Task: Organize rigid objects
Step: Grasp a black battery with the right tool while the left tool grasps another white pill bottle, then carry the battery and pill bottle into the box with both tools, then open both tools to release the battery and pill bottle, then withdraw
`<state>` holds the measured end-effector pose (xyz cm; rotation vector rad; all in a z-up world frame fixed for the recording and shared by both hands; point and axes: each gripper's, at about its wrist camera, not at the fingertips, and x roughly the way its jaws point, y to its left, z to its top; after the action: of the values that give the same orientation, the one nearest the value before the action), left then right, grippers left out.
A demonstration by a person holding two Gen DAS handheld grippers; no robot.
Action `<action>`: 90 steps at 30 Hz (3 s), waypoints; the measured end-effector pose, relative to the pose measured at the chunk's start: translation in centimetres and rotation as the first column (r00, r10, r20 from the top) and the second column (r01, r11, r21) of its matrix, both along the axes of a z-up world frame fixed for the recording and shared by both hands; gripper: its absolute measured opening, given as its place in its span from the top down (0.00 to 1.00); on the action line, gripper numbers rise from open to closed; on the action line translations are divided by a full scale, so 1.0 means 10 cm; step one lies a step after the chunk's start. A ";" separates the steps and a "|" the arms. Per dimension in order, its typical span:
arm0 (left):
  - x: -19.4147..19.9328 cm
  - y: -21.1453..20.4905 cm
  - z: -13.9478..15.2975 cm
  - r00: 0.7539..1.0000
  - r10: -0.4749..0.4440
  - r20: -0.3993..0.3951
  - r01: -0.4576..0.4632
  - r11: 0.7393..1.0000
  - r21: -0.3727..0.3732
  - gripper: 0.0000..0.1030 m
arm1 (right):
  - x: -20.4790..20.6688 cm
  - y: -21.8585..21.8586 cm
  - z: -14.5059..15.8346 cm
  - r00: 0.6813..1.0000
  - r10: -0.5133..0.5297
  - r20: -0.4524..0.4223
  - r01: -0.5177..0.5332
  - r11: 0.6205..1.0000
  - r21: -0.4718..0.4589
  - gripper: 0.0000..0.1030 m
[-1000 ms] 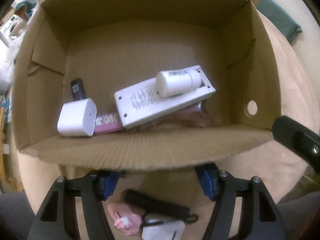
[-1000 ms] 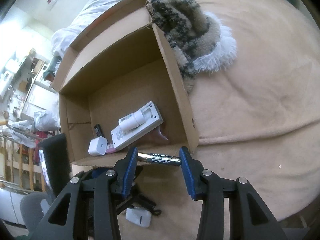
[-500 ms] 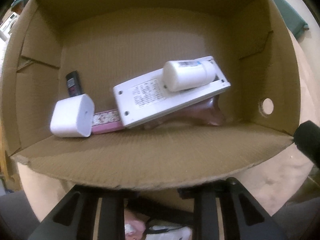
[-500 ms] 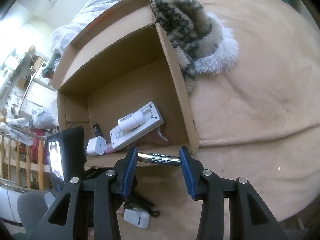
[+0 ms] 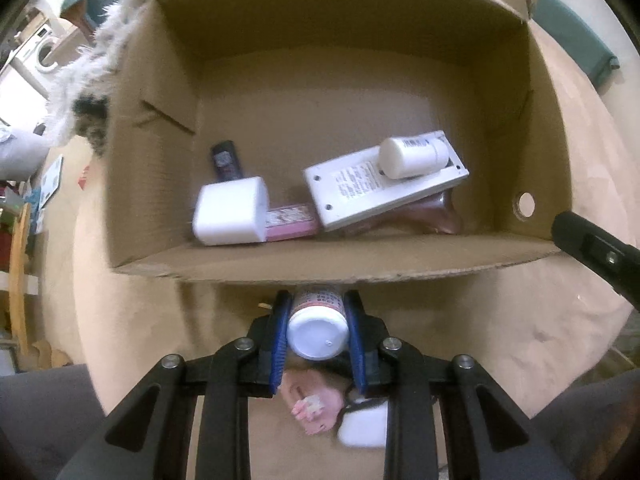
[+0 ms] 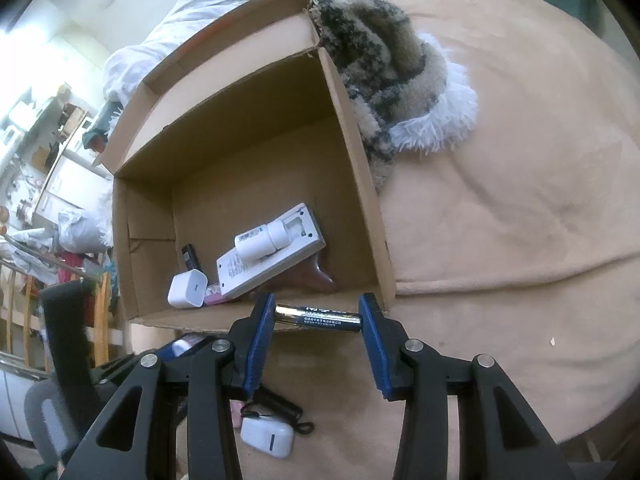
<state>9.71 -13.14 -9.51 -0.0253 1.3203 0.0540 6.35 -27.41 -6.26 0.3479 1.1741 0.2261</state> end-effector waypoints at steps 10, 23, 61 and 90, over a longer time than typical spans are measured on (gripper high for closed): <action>-0.30 0.42 0.36 0.996 0.063 0.067 -0.061 0.998 -0.029 0.77 | -0.06 0.09 0.13 0.997 0.035 0.069 -0.034 0.999 -0.020 0.56; -0.27 0.76 0.97 0.977 0.100 0.190 -0.091 0.994 -0.058 0.77 | 0.01 0.24 0.45 0.983 0.101 0.156 -0.102 0.995 -0.001 0.56; 0.33 0.70 0.43 0.977 -0.004 0.213 0.008 1.000 -0.021 0.77 | 0.60 0.72 -0.10 0.972 0.232 0.041 -0.225 0.966 -0.130 0.56; 0.30 0.65 0.56 0.970 0.007 0.242 -0.013 1.000 0.024 0.43 | 0.68 0.52 0.00 0.989 0.110 0.095 -0.107 0.994 -0.039 0.26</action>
<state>12.66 -6.62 -3.93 -0.0158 1.0746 0.0741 13.16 -22.17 -6.30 0.2406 1.1009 0.3142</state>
